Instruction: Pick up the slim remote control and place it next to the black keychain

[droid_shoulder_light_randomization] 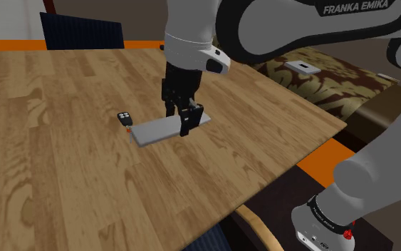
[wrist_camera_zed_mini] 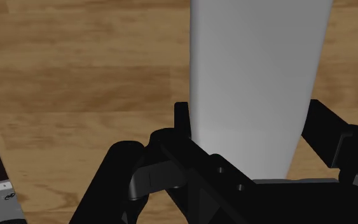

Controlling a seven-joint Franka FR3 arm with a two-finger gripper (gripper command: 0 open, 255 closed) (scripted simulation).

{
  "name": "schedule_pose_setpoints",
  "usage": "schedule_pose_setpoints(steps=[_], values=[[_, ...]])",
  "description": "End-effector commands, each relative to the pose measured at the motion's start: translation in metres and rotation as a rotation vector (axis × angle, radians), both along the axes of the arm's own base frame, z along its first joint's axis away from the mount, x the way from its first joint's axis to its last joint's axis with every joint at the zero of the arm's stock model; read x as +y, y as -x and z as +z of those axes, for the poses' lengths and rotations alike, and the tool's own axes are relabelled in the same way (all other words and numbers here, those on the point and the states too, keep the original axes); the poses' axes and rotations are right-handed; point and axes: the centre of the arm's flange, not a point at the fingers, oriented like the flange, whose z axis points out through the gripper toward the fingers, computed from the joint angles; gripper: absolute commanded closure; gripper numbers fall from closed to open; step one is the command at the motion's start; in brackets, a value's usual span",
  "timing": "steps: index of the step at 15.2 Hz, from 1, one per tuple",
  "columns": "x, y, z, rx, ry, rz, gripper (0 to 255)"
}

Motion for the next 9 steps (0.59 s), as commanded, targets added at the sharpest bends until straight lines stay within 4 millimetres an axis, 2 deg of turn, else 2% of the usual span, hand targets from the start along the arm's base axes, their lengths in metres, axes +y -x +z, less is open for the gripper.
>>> schedule_pose_setpoints(steps=[1,9], values=[[0.001,0.000,-0.010,-0.001,-0.001,0.000,255],[0.001,0.000,-0.053,-0.001,-0.001,0.000,255]])
